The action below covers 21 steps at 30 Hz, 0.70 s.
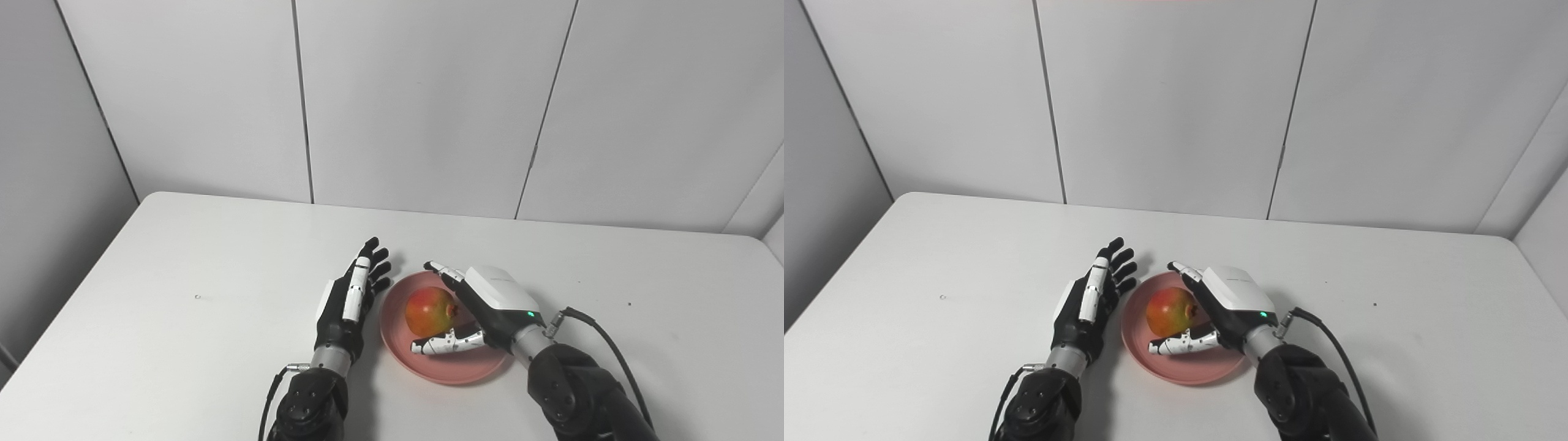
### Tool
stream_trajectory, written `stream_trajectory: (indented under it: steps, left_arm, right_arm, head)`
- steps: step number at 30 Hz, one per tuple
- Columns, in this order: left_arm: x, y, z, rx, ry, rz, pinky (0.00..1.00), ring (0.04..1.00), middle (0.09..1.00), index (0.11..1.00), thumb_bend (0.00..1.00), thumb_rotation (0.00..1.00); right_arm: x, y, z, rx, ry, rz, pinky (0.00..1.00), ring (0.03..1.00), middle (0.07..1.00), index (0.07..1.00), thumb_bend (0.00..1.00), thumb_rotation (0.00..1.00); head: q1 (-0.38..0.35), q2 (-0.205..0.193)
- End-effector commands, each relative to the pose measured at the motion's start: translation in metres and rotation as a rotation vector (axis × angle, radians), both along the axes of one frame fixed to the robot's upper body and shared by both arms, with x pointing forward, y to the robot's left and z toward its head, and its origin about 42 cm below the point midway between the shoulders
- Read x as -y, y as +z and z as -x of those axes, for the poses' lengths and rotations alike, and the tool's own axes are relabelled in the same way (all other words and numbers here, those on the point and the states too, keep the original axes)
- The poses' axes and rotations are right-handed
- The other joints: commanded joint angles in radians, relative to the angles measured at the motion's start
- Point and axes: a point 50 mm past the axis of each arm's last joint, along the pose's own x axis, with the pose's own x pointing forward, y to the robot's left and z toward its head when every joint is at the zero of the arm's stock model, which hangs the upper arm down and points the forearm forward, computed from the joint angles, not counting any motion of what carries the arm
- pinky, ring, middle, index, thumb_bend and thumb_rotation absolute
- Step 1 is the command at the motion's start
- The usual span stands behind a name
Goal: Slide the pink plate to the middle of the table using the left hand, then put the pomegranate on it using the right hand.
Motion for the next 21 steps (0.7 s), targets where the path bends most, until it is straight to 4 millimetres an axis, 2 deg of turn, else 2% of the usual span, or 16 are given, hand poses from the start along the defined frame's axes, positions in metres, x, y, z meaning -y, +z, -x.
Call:
stream_trajectory:
  steps: [1, 7, 13, 16, 17, 20, 21]
  left_arm:
    - [0.003, -0.002, 0.001, -0.024, -0.010, 0.014, 0.90, 0.908, 0.917, 0.908, 0.41, 1.00]
    - [0.003, 0.000, 0.001, -0.027, -0.010, 0.015, 0.88, 0.901, 0.915, 0.901, 0.40, 1.00]
    - [0.002, -0.001, 0.000, -0.027, -0.013, 0.001, 0.90, 0.905, 0.922, 0.909, 0.41, 1.00]
    - [0.001, -0.001, 0.000, -0.026, -0.011, 0.000, 0.90, 0.905, 0.921, 0.907, 0.41, 1.00]
    - [0.000, -0.001, 0.000, -0.023, -0.012, -0.002, 0.90, 0.906, 0.923, 0.908, 0.41, 1.00]
    - [-0.001, 0.000, 0.001, -0.010, -0.011, -0.010, 0.91, 0.907, 0.925, 0.908, 0.41, 1.00]
    - [-0.002, 0.000, 0.001, -0.006, -0.011, -0.011, 0.91, 0.909, 0.927, 0.911, 0.41, 1.00]
  right_arm:
    - [0.003, 0.035, -0.003, 0.100, -0.010, -0.047, 0.84, 0.894, 0.914, 0.924, 0.94, 0.59]
    - [0.019, 0.065, 0.003, 0.211, -0.026, -0.146, 0.79, 0.882, 0.913, 0.923, 0.94, 0.60]
    - [0.039, 0.080, 0.009, 0.295, -0.078, -0.309, 0.79, 0.869, 0.906, 0.926, 0.93, 0.67]
    - [0.049, 0.081, 0.013, 0.315, -0.122, -0.371, 0.79, 0.870, 0.907, 0.933, 0.92, 0.73]
    - [0.051, 0.080, 0.014, 0.319, -0.136, -0.386, 0.79, 0.878, 0.909, 0.938, 0.90, 0.78]
    - [0.061, 0.071, 0.018, 0.303, -0.177, -0.470, 0.79, 0.878, 0.919, 0.940, 0.88, 0.81]
    - [0.063, 0.068, 0.019, 0.298, -0.187, -0.486, 0.78, 0.875, 0.919, 0.940, 0.87, 0.85]
  head:
    - [0.000, -0.001]
    - [-0.001, -0.003]
    - [-0.006, -0.005]
    - [-0.008, -0.005]
    - [-0.008, -0.005]
    - [-0.012, -0.006]
    - [-0.012, -0.006]
